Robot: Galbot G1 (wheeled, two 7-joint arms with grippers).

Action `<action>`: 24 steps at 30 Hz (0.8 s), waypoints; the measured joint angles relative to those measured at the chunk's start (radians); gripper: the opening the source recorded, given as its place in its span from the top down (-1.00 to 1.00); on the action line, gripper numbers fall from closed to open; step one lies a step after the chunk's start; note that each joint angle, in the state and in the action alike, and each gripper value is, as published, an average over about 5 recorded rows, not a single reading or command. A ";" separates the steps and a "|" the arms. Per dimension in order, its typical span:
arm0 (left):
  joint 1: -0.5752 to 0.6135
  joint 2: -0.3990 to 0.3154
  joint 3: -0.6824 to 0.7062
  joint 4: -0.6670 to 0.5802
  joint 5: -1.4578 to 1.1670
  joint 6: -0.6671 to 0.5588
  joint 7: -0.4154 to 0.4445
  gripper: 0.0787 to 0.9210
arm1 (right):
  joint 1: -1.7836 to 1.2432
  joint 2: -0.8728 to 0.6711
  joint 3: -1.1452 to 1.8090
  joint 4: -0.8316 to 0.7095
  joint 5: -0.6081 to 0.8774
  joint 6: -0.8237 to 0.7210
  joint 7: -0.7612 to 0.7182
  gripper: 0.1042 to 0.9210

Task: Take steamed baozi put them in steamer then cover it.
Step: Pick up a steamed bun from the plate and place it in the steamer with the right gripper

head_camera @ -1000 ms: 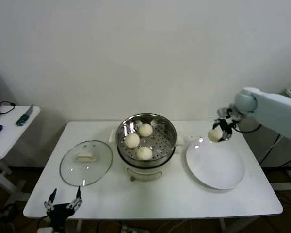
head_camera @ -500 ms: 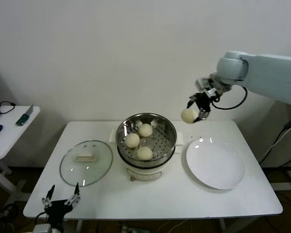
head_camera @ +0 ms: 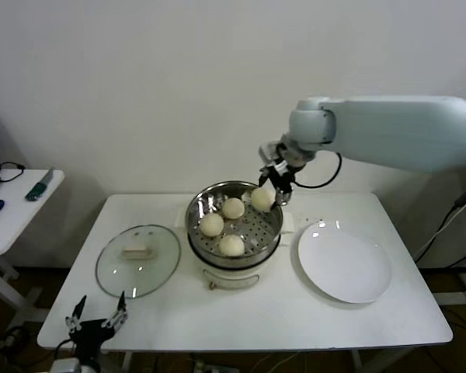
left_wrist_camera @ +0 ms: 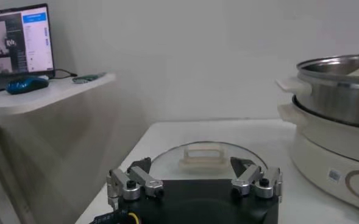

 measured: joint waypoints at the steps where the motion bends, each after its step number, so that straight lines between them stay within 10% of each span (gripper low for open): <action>1: 0.000 -0.001 -0.001 -0.001 0.000 0.000 0.000 -0.77 | -0.013 0.006 0.003 -0.004 -0.007 -0.004 0.005 -0.49; 24: -0.012 -0.010 -0.003 0.011 -0.002 0.004 -0.001 -0.77 | -0.238 0.078 0.046 -0.094 -0.135 -0.044 0.063 -0.51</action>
